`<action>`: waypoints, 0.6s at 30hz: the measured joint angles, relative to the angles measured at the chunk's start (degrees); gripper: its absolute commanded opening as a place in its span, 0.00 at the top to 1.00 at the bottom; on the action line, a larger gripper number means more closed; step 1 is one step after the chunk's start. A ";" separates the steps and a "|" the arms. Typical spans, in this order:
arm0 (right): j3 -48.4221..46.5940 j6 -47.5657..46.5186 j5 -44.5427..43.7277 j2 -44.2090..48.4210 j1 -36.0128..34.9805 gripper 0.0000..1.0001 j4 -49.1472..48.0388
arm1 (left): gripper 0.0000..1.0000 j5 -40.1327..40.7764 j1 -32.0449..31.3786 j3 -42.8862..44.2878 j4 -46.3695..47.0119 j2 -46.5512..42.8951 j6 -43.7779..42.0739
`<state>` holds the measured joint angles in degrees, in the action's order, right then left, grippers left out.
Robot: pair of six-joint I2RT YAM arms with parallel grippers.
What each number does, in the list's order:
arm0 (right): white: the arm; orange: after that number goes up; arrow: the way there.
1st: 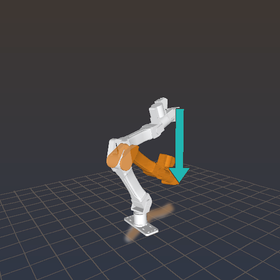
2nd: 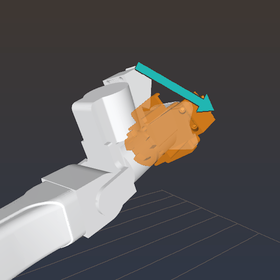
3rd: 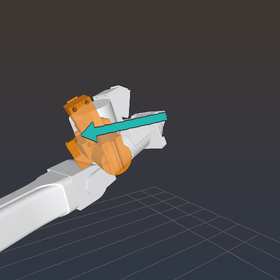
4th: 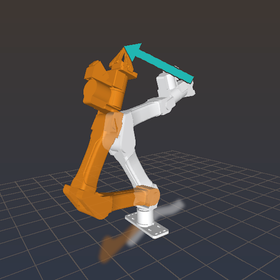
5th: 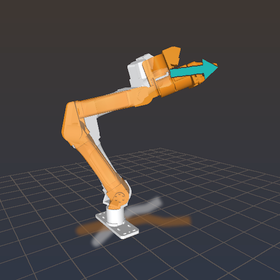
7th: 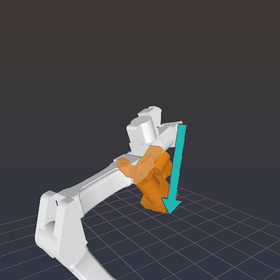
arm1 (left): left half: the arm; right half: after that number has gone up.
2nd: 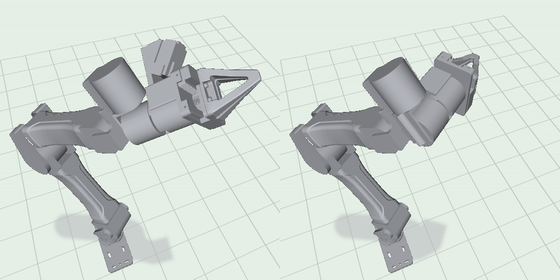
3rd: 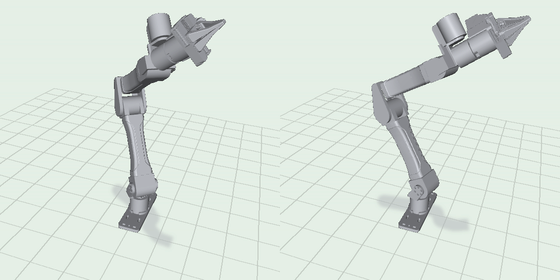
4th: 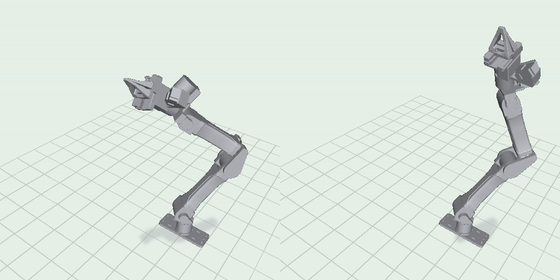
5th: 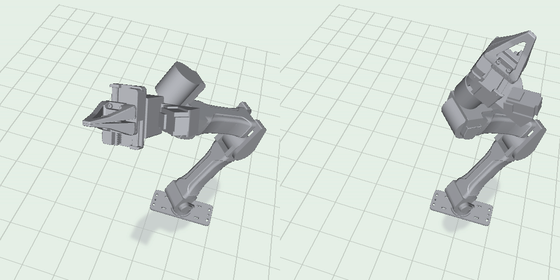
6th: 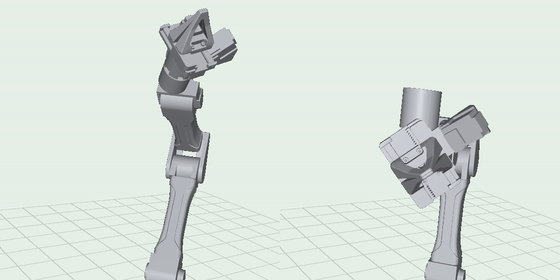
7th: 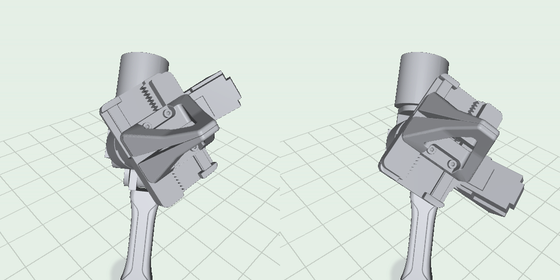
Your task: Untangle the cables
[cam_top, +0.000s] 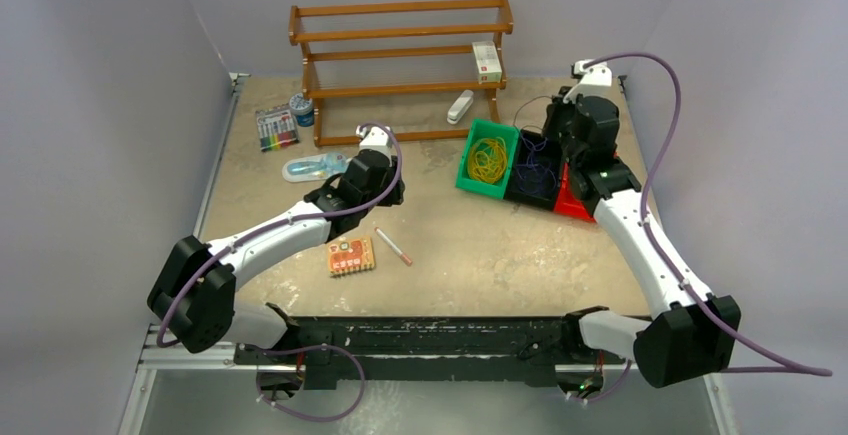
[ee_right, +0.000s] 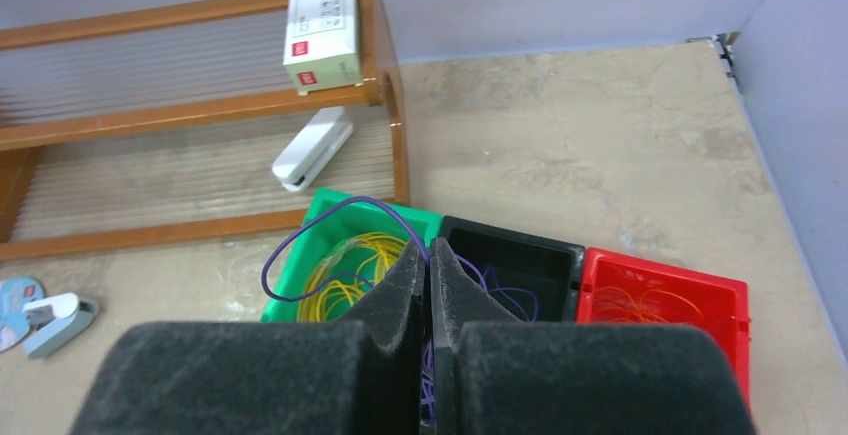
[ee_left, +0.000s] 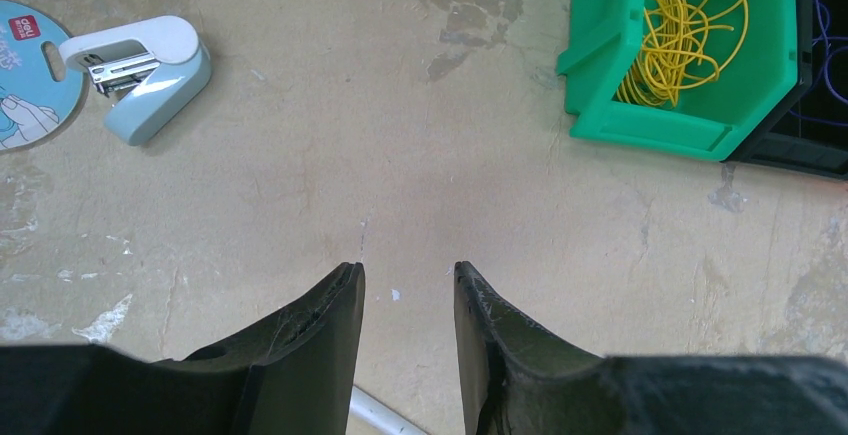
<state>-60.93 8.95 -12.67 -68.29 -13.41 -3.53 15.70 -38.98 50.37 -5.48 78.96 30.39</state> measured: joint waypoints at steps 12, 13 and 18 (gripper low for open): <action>1.88 0.02 0.17 -2.84 3.96 1.00 -1.11 | 0.62 0.20 0.02 0.04 -0.11 0.02 0.00; 2.16 0.04 0.22 -3.39 4.17 1.00 -1.36 | 0.62 0.20 0.02 0.15 -0.17 0.07 0.00; 4.20 0.24 0.61 -6.45 4.92 1.00 -3.06 | 0.62 0.20 0.02 0.83 -0.22 0.42 -0.02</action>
<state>-56.73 9.19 -12.05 -74.74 -8.49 -6.59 15.90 -38.96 51.20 -5.69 79.37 30.37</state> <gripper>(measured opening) 0.008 0.376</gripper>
